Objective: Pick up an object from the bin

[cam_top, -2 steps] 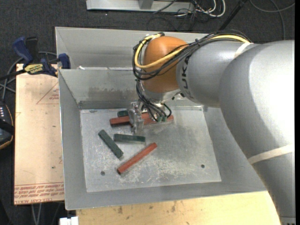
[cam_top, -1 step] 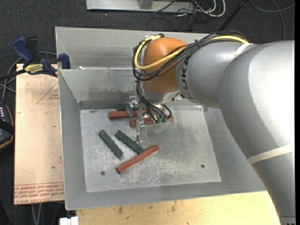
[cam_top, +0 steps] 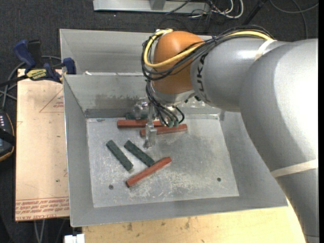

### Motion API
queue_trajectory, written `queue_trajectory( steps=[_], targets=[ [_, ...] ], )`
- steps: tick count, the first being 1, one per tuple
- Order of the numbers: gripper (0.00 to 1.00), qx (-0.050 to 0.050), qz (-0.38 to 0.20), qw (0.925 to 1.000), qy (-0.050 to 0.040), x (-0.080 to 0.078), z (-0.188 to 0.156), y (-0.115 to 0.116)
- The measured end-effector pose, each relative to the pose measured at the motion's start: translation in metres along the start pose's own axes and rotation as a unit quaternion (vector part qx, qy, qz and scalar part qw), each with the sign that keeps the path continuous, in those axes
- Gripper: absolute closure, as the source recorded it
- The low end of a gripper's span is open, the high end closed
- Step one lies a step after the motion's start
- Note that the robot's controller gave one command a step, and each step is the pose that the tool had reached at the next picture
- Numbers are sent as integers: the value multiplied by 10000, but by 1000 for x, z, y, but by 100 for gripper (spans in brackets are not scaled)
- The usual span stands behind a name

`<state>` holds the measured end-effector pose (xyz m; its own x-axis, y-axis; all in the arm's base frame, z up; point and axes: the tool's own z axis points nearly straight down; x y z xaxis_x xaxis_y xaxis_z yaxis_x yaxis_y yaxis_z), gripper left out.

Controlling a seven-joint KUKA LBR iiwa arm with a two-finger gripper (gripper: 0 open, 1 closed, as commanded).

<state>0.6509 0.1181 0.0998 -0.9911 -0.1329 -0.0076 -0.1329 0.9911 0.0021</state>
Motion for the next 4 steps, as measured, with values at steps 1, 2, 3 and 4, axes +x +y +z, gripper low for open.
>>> queue_trajectory(
  steps=[1,2,3,4],
  targets=[
    [0,1,379,9993,13,-3,26,-5],
    [100,0,376,9993,-25,-5,22,-5],
    [100,7,-946,9955,-21,2,-121,-18],
    [0,1,-944,9955,14,3,-117,-18]
  ],
)
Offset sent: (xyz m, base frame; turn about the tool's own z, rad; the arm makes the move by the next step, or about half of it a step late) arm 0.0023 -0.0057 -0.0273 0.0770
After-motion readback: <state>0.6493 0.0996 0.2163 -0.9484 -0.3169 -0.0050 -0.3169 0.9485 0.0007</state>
